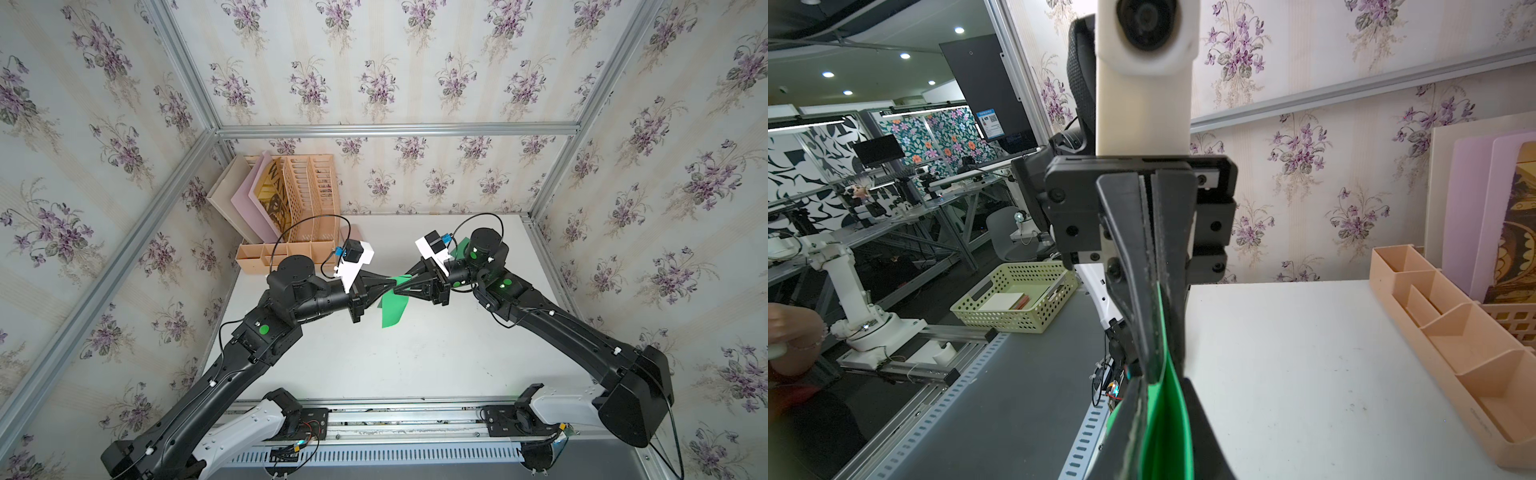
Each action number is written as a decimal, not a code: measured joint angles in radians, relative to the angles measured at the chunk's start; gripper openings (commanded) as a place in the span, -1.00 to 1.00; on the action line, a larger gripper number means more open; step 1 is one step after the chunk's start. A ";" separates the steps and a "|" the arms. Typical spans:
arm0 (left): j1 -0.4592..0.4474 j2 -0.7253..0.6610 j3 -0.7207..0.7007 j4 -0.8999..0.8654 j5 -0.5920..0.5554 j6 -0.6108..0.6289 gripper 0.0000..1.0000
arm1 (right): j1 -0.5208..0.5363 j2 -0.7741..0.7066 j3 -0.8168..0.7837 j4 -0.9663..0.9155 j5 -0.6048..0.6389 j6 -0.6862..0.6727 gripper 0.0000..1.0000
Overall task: Fold the square paper along the opposite sides
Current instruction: Smooth out the paper.
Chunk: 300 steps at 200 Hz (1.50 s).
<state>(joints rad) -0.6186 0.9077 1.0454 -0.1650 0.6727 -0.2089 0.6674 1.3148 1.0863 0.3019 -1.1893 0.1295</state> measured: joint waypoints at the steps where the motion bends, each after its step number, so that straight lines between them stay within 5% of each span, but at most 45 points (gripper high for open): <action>1: 0.000 0.000 0.000 0.000 0.000 0.000 -1.00 | 0.000 0.000 0.000 -0.001 0.000 0.000 -0.71; 55: 0.000 0.001 0.002 -0.006 0.003 0.004 -1.00 | 0.000 -0.013 0.009 -0.067 0.018 -0.056 -1.00; 131: -0.001 0.003 0.020 -0.041 -0.001 0.019 -1.00 | 0.002 -0.020 0.007 -0.081 0.022 -0.074 -1.00; 151: -0.001 0.005 0.026 -0.047 0.003 0.019 -1.00 | 0.002 -0.025 0.002 -0.077 0.024 -0.074 -0.73; 173: 0.002 0.005 0.034 -0.048 -0.004 0.019 -1.00 | -0.001 -0.024 -0.005 -0.082 0.023 -0.076 -0.66; 195: 0.001 0.010 0.035 -0.049 0.003 0.019 -1.00 | 0.000 -0.016 -0.007 -0.076 0.015 -0.069 -1.00; 244: 0.000 0.014 0.035 -0.050 0.011 0.019 -1.00 | 0.000 -0.016 -0.025 -0.046 0.002 -0.047 -1.00; 259: -0.001 0.013 0.035 -0.050 0.012 0.019 -1.00 | 0.000 -0.023 -0.032 -0.035 0.000 -0.043 -0.70; 272: -0.001 0.012 0.040 -0.052 0.014 0.019 -1.00 | 0.001 -0.026 -0.038 -0.029 -0.004 -0.035 -0.64; 285: 0.000 0.010 0.050 -0.047 0.013 0.019 -1.00 | 0.001 -0.026 -0.043 -0.028 -0.003 -0.032 -1.00; 300: 0.001 0.009 0.057 -0.045 0.014 0.019 -1.00 | 0.000 -0.025 -0.049 -0.019 -0.004 -0.014 -1.00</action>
<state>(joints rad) -0.6174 0.9169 1.1027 -0.2100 0.6872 -0.1902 0.6678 1.2900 1.0370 0.2832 -1.1931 0.1154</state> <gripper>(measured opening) 0.059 0.047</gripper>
